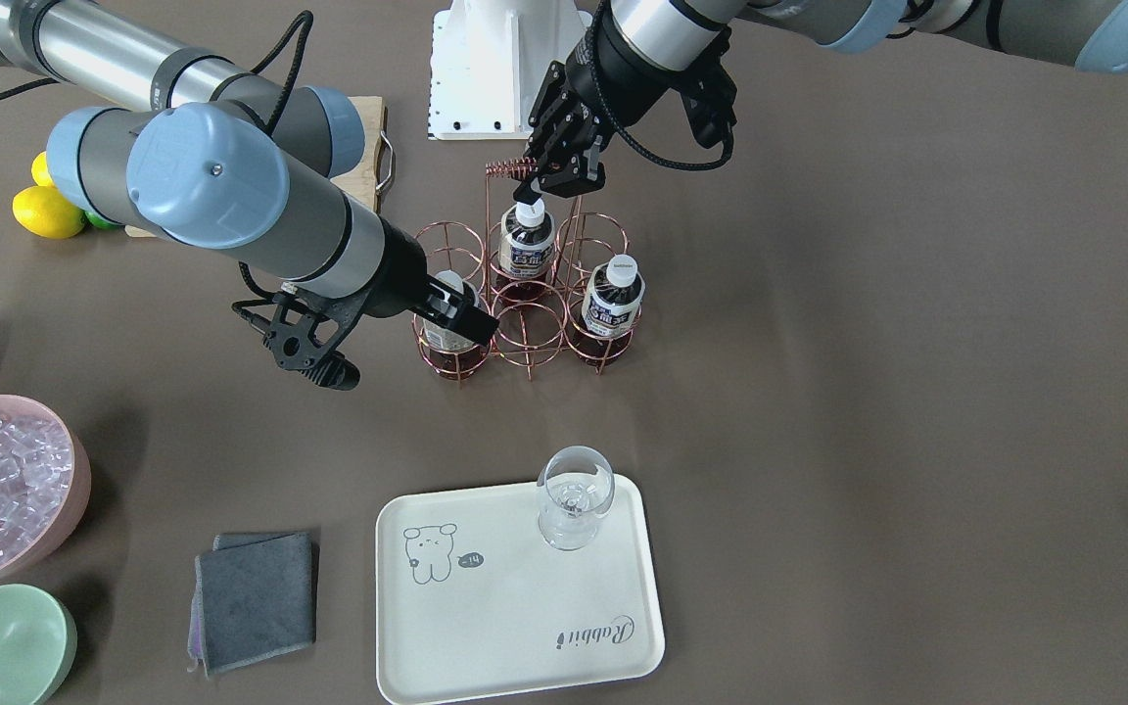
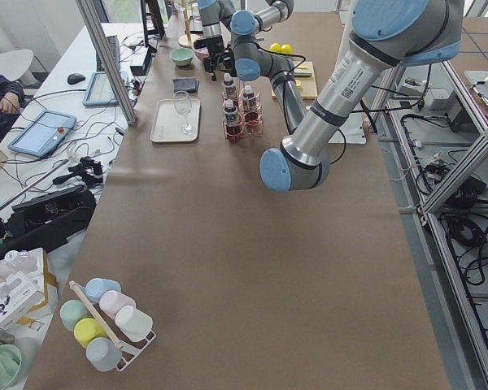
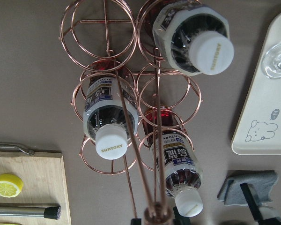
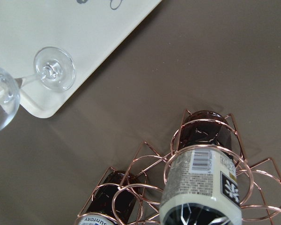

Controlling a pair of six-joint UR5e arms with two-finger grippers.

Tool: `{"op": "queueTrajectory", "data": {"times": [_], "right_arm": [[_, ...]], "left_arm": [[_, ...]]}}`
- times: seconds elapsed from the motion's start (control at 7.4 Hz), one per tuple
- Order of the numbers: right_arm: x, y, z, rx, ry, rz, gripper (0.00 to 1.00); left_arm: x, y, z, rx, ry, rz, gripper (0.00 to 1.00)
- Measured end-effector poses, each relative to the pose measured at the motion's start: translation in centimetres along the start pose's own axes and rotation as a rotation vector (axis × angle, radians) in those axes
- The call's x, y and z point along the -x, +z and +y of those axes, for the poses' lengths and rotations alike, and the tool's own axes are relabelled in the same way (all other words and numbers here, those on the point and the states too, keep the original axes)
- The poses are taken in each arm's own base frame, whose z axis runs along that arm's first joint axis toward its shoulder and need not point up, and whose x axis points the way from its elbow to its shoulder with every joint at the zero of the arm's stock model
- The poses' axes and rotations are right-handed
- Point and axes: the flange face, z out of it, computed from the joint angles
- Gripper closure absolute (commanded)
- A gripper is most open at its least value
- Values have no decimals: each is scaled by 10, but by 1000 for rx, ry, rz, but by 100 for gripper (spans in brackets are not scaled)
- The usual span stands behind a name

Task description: Take tea from basket to plate

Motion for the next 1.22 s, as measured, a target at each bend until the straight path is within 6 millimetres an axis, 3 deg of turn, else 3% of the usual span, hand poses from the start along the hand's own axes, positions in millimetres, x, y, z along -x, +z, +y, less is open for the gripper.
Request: {"op": "queueTrajectory", "data": {"times": [0.14,0.27,0.54,0.81,1.22], "right_arm": [[-5,2,1,4,2,2,8],[-14,3,1,5,3,4,24],[-24,5,3,9,6,7,33],[-23,9,10,15,4,11,51],[-24,9,14,20,2,11,67]], "left_arm": [[0,0,0,1,1,0,100],[0,0,0,2,1,1,100],[-1,0,-1,2,1,1,100],[-2,0,-1,2,1,3,100],[-3,-1,-1,2,0,5,100]]}}
